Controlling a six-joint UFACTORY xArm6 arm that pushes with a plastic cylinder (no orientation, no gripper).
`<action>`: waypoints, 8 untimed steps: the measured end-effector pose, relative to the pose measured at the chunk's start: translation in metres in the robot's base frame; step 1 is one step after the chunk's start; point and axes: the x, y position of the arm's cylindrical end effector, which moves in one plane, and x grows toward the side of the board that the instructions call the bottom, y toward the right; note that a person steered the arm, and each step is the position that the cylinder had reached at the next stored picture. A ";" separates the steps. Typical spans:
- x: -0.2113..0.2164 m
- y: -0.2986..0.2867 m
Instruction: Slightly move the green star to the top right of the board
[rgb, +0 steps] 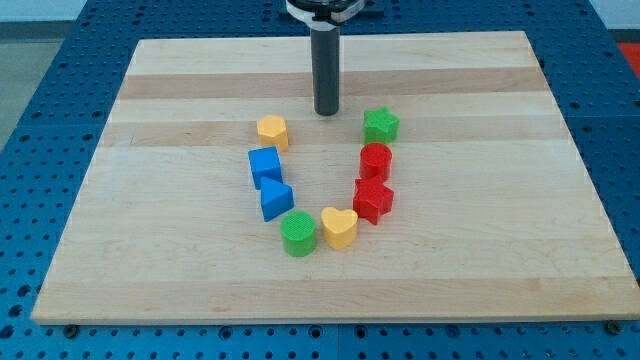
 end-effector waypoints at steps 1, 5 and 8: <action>0.071 0.000; -0.011 0.141; -0.062 0.194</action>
